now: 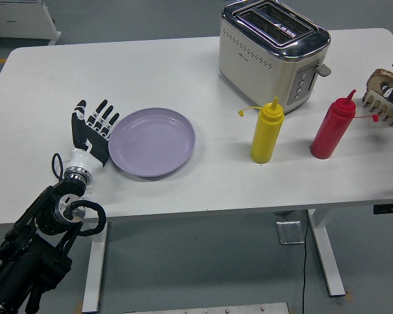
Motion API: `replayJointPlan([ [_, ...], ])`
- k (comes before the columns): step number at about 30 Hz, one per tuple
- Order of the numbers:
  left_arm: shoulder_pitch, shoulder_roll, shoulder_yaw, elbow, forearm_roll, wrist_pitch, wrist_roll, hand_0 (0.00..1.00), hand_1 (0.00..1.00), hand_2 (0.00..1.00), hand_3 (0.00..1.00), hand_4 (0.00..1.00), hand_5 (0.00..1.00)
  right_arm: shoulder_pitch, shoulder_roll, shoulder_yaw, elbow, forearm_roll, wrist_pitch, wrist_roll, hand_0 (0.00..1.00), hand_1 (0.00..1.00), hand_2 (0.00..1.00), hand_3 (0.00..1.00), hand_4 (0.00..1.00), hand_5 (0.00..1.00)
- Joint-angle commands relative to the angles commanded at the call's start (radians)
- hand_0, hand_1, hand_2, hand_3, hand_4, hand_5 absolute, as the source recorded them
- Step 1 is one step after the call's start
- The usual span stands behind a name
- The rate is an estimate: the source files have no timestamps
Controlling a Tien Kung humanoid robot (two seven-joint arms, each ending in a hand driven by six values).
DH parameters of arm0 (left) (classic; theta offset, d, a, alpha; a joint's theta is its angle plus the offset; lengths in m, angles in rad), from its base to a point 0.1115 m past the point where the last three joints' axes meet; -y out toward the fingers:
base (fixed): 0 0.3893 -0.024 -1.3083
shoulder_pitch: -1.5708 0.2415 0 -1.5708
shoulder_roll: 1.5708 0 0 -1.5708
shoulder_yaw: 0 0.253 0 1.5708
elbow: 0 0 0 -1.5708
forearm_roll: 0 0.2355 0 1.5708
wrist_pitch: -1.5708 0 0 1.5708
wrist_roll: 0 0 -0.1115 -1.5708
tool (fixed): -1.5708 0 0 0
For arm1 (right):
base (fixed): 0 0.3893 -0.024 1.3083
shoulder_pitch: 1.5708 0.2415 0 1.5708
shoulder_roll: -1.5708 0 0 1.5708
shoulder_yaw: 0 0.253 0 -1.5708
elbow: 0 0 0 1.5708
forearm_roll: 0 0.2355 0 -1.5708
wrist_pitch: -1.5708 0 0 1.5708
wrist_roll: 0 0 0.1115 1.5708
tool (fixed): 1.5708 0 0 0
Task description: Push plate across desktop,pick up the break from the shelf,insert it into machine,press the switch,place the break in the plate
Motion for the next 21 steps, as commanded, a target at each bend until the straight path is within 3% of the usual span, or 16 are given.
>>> replayJointPlan([
  [1,0.0,0.0,0.001,-0.003,0.0,0.0,-0.001,0.882,0.938,0.938,0.847,0.647,0.998,0.001,0.0,-0.001,-0.002,-0.004,0.002,-0.001,0.484,0.529,0.516,0.562,0.649,0.168],
  [12,0.008,0.009,-0.034,-0.036,-0.005,0.012,-0.016,0.882,0.934,0.936,0.844,0.648,0.998,0.011,-0.005,-0.009,-0.025,-0.029,0.0,0.007,0.421,0.488,0.499,0.548,0.629,0.152],
  [13,0.01,0.009,-0.039,-0.041,-0.005,0.013,-0.017,0.876,0.93,0.932,0.838,0.648,0.998,0.011,-0.005,-0.009,-0.027,-0.03,0.001,0.01,0.336,0.436,0.481,0.518,0.52,0.073],
  [18,0.018,0.012,-0.075,-0.079,-0.001,0.025,-0.027,0.876,0.93,0.932,0.838,0.648,0.998,0.01,-0.004,-0.008,-0.034,-0.043,-0.02,0.029,0.336,0.436,0.481,0.518,0.52,0.073],
  [19,0.021,0.012,-0.083,-0.088,0.001,0.028,-0.029,0.872,0.926,0.922,0.823,0.647,0.998,0.01,-0.003,-0.008,-0.034,-0.046,-0.027,0.033,0.281,0.403,0.456,0.504,0.371,0.002],
  [21,0.028,0.014,-0.108,-0.113,0.005,0.034,-0.034,0.872,0.926,0.922,0.823,0.647,0.998,0.008,-0.004,-0.008,-0.031,-0.048,-0.047,0.044,0.281,0.403,0.456,0.504,0.371,0.002],
])
